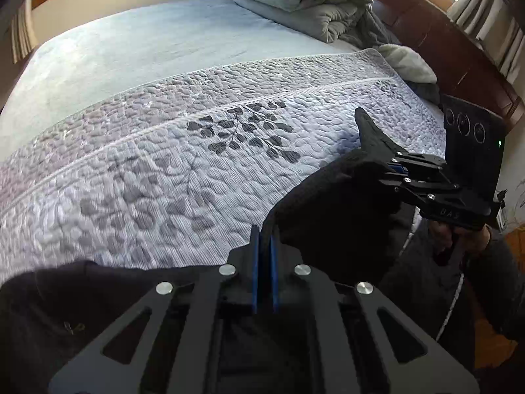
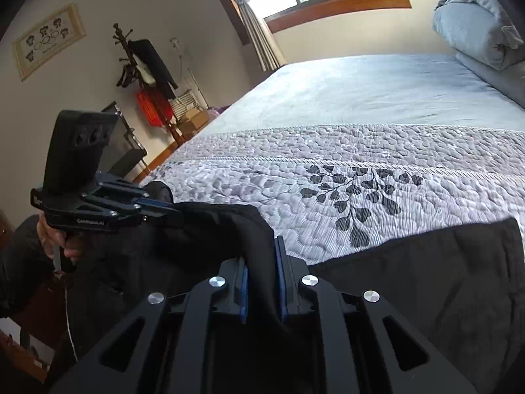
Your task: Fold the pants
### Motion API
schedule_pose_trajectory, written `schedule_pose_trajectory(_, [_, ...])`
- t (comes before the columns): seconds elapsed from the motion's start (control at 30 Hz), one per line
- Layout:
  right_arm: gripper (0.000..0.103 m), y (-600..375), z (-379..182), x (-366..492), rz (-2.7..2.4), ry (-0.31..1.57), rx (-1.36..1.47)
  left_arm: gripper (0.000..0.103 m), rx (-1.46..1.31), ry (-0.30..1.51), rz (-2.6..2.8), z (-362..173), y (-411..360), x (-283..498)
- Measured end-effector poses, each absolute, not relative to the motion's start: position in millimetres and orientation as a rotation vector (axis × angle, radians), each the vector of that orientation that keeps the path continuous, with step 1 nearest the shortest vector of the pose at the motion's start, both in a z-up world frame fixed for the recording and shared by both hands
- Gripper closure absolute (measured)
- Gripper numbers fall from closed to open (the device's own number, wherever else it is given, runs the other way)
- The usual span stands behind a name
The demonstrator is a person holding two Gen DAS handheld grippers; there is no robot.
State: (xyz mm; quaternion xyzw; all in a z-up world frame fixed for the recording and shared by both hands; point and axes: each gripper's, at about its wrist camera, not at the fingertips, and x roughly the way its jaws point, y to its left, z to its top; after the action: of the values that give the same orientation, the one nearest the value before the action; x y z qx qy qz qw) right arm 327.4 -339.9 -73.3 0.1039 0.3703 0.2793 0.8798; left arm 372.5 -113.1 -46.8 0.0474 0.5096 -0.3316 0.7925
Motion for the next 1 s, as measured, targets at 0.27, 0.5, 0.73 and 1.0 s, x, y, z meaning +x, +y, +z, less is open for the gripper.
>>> schedule_pose_trajectory(0.27, [0.089, -330, -48, 241, 0.557, 0.708, 0.255, 0.099, 0.057, 1.032, -0.655, -28, -97, 286])
schedule_pose_trajectory(0.5, [0.089, -322, -44, 170, 0.559, 0.7, 0.289, 0.099, 0.056, 0.989, -0.602, -22, -89, 204])
schedule_pose_trajectory(0.73, [0.089, -323, -63, 116, 0.558, 0.756, 0.36, 0.098, 0.006, 1.002, -0.559, -30, -87, 139])
schedule_pose_trajectory(1.0, [0.088, -325, -85, 73, 0.552, 0.835, 0.339, 0.098, -0.037, 1.059, -0.549, -49, -90, 84])
